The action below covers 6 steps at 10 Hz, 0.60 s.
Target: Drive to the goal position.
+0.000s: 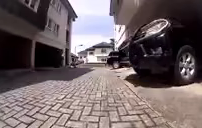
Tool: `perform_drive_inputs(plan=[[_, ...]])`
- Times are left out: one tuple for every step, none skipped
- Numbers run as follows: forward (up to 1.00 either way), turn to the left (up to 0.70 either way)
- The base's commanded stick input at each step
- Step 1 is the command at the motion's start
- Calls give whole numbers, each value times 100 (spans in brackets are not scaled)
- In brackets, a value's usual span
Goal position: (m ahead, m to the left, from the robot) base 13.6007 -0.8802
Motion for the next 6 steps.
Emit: perform_drive_inputs(plan=[[50,0],[50,0],[50,0],[50,0],[50,0],[50,0]])
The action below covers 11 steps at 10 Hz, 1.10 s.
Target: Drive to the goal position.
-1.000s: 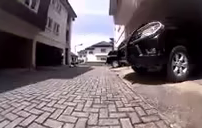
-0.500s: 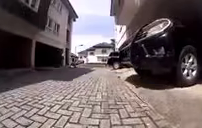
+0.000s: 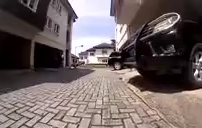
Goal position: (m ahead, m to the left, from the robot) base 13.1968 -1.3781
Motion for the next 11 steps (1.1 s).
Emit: perform_drive_inputs(plan=[[50,0],[50,0],[50,0],[50,0],[50,0],[50,0],[50,0],[50,0],[50,0],[50,0],[50,0]])
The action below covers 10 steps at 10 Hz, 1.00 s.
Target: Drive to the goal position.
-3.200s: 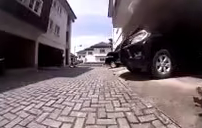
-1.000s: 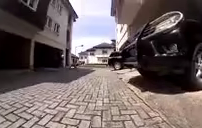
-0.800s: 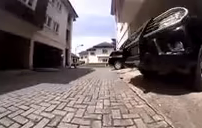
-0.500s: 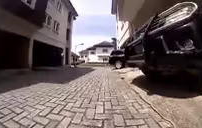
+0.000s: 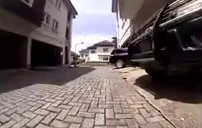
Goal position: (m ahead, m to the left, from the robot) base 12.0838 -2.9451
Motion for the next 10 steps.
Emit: perform_drive_inputs(plan=[[50,0],[50,0],[50,0],[50,0],[50,0],[50,0],[50,0],[50,0],[50,0],[50,0]])
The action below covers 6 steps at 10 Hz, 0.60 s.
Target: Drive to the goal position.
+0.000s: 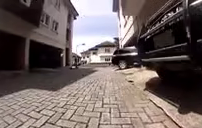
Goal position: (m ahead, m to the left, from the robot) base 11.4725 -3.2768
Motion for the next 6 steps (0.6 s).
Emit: perform_drive_inputs(plan=[[50,0],[50,0],[50,0],[50,0],[50,0],[50,0]])
